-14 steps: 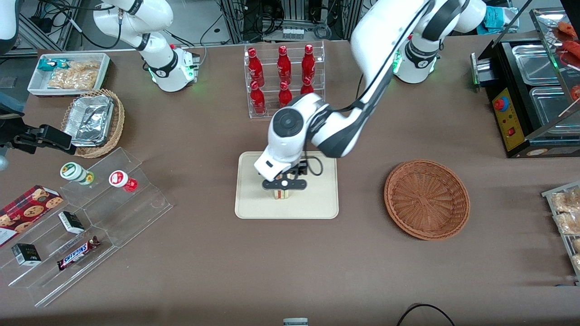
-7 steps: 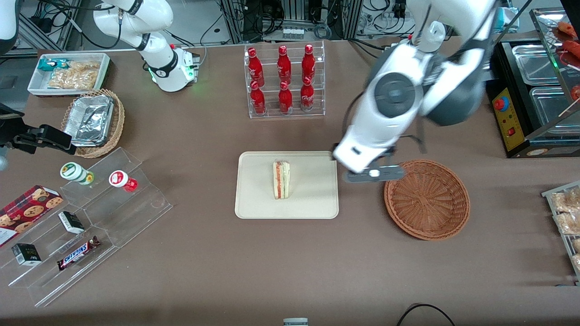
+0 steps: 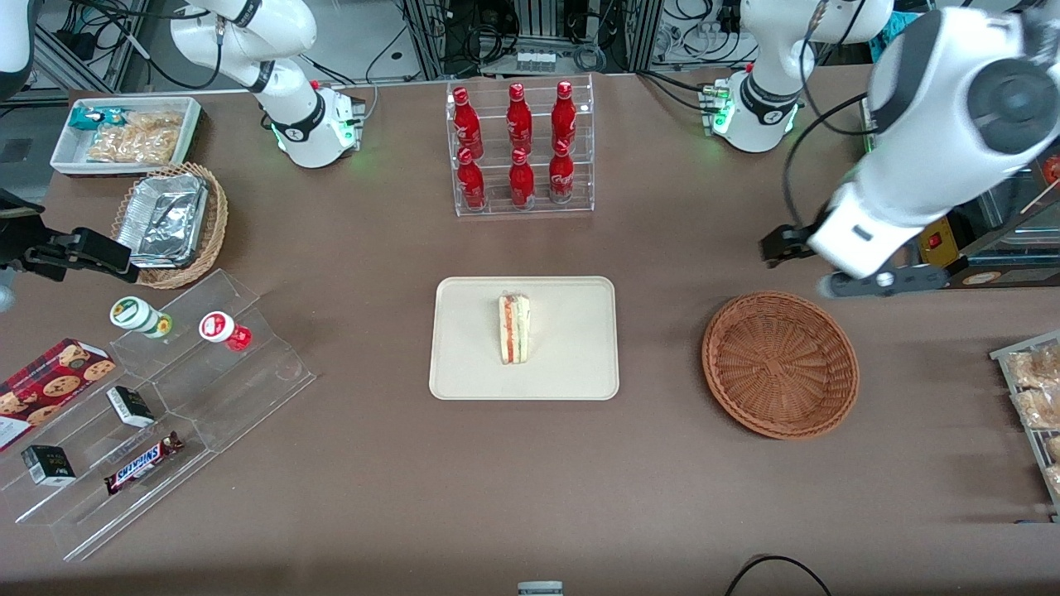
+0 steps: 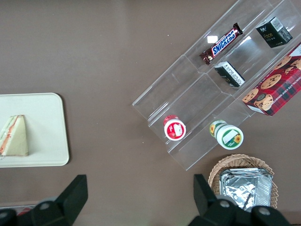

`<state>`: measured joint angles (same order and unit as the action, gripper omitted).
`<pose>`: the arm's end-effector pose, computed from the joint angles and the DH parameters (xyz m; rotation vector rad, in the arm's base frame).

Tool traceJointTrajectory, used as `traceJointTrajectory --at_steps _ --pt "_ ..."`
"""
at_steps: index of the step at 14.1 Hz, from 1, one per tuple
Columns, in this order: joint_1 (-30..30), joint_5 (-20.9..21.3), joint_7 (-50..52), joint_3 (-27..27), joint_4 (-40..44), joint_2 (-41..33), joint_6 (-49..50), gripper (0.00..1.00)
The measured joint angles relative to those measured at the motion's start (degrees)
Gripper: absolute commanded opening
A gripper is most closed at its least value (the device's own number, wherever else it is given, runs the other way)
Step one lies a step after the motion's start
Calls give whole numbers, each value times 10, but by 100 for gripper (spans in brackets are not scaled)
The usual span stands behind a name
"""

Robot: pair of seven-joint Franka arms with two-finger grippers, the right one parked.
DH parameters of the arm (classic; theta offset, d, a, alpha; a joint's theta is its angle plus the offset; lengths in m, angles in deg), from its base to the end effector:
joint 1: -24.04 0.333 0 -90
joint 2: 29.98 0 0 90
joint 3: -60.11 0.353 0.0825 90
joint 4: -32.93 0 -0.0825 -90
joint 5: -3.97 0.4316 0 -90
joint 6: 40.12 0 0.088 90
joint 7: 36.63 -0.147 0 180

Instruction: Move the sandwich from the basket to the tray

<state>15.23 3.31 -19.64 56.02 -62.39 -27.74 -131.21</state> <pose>0.5903 -0.1362 0.5516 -3.1193 -0.1126 0.1761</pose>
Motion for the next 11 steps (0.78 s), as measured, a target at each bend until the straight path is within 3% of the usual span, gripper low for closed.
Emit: traceJointTrajectory --at_steps 5,11 --pt "42 5 -50 0 5 -28 31 100" --pt "49 30 -75 27 18 -42 54 100"
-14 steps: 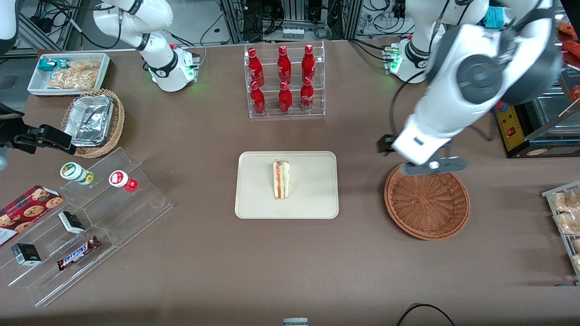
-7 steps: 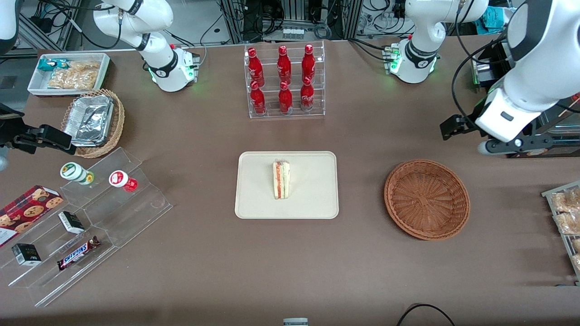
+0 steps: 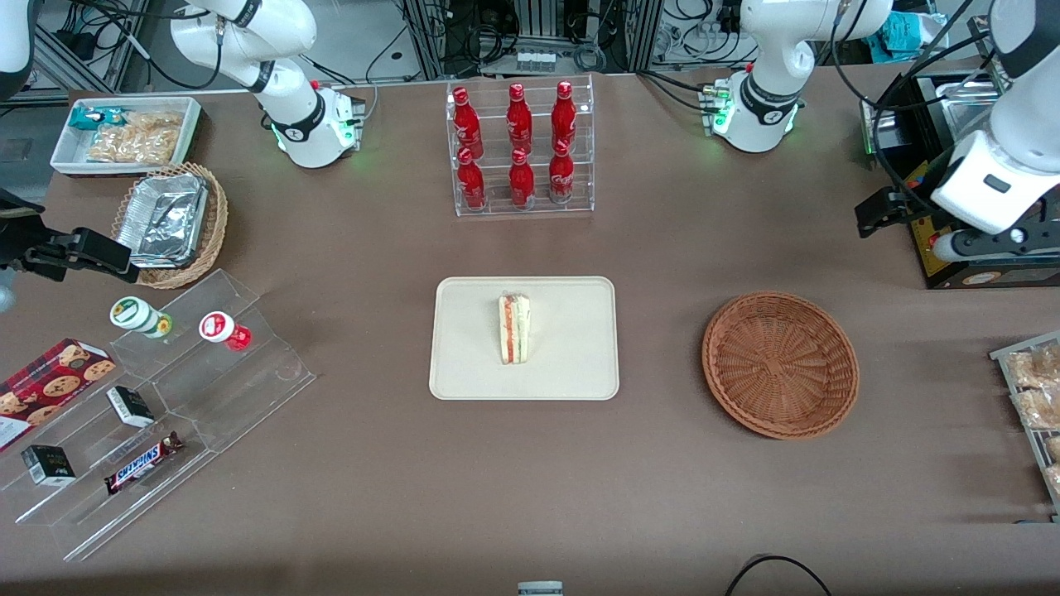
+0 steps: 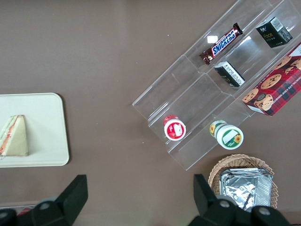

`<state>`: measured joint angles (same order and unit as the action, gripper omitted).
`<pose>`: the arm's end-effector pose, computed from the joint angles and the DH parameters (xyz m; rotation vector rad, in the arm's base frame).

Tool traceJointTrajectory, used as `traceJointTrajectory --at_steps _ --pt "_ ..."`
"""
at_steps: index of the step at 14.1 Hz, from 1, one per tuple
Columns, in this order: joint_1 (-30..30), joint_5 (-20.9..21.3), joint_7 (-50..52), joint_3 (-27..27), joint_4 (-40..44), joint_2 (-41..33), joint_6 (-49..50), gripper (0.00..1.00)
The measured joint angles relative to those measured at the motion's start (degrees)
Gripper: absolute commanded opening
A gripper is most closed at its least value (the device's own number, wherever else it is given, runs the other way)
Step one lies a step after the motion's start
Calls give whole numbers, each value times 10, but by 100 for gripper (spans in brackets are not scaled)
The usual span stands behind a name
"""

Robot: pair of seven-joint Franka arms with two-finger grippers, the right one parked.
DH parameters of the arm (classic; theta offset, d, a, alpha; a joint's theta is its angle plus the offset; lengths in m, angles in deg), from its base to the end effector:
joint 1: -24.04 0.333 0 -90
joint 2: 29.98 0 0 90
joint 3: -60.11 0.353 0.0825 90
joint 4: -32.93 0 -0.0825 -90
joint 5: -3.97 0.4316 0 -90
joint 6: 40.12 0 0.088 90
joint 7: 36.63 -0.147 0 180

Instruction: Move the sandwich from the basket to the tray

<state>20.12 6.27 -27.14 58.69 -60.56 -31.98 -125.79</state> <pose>0.5744 -0.0477 0.6049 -3.0822 -0.1133 0.1473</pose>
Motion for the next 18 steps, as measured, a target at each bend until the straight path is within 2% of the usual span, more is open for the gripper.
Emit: traceJointTrajectory --at_steps 9,13,18 --pt "5 0 -33 7 56 4 0 100" --pt "5 -31 -35 20 56 5 0 100" --pt "5 -36 -39 29 56 5 0 100"
